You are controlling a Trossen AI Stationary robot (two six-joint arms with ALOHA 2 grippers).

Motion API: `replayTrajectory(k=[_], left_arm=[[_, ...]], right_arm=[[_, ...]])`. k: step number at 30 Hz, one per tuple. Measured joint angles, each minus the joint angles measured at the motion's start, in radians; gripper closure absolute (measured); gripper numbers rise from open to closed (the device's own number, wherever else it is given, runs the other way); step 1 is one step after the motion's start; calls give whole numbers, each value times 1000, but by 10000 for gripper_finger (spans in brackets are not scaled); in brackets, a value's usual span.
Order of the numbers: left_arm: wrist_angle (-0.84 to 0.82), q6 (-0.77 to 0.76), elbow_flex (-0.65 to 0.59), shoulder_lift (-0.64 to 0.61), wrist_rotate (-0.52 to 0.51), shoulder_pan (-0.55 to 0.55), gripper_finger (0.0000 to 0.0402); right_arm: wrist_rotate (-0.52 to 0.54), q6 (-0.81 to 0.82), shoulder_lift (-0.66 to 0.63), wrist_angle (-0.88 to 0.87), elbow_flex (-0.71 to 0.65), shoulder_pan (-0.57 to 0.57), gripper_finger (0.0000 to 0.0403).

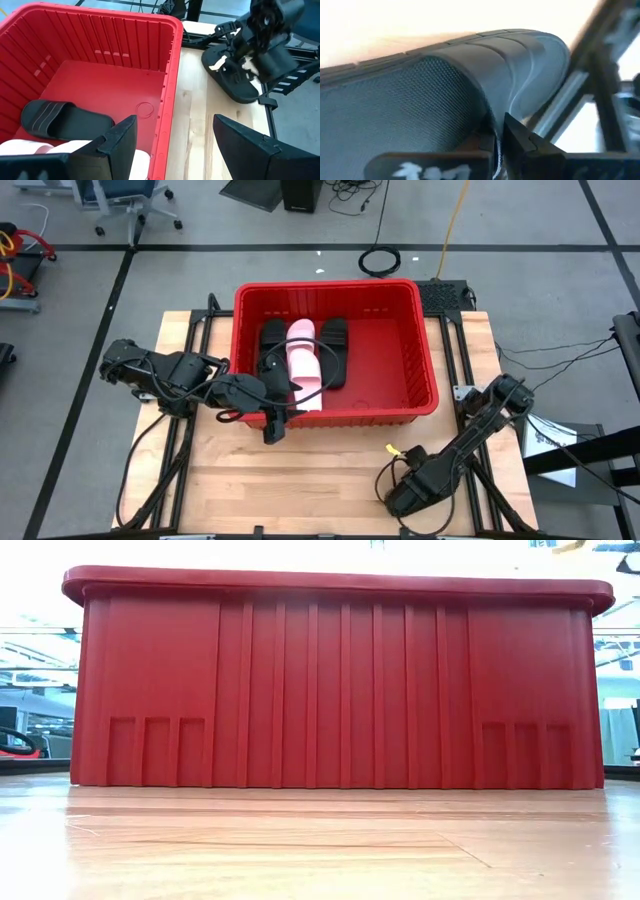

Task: Pick and place slides into bin
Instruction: Put the black slide into the red bin

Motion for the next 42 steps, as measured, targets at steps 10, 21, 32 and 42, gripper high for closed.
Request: replayTrajectory(k=[10, 21, 32, 42], left_arm=[[-21, 25, 0, -107, 8, -28, 147], [-33, 93, 1, -299, -1, -27, 147], [-126, 100, 1, -365, -34, -19, 147], [-144, 123, 1, -368, -222, 15, 147]], right_arm=[[626, 83, -236, 420, 0, 0, 401], [1200, -827, -400, 1314, 1, -154, 402], [1221, -1535, -429, 1697, 3, -451, 402], [1046, -1480, -471, 855, 170, -682, 402]])
